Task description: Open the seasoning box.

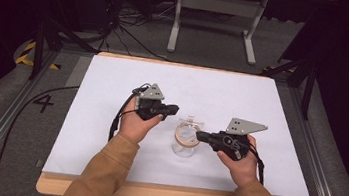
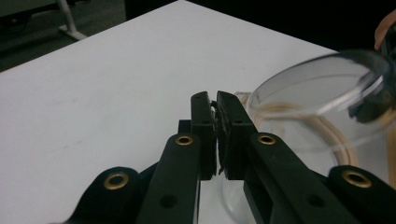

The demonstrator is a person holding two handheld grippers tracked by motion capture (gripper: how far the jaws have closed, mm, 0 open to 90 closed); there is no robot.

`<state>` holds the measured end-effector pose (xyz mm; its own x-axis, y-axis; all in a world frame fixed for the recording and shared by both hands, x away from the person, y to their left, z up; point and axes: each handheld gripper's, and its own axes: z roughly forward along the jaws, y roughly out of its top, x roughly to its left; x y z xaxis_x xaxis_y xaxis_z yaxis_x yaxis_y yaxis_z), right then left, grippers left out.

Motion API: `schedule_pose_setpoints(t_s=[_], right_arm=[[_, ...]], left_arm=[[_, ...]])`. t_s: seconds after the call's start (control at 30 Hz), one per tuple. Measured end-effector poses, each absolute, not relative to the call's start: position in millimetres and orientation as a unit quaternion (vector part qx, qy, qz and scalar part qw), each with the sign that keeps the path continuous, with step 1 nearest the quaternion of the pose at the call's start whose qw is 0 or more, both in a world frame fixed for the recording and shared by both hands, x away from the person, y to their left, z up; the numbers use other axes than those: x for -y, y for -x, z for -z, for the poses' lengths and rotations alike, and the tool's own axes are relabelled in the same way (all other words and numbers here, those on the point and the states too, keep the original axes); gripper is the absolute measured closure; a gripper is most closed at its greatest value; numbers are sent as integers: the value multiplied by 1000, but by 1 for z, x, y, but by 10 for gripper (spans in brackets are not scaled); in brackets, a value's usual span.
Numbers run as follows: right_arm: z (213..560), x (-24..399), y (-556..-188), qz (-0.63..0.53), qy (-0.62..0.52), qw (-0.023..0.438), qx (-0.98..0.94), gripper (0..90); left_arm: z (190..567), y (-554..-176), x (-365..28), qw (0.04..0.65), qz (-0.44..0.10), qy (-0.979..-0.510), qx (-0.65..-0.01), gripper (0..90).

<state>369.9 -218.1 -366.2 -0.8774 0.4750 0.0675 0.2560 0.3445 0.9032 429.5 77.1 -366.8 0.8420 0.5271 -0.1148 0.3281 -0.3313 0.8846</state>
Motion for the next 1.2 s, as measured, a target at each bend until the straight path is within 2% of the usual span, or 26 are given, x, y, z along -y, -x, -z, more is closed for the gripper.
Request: schedule_pose_setpoints(t_s=[0.57, 0.9, 1.2], right_arm=[[362, 219, -404, -550, -229, 99, -797, 900], [369, 223, -417, -544, -258, 108, -791, 900], [364, 227, -414, -552, -258, 112, -785, 900]], left_arm=[[376, -415, -128, 505, -119, -788, -332, 843], [380, -413, -134, 501, -115, -786, -344, 840], [379, -414, -133, 507, -117, -783, -341, 839]])
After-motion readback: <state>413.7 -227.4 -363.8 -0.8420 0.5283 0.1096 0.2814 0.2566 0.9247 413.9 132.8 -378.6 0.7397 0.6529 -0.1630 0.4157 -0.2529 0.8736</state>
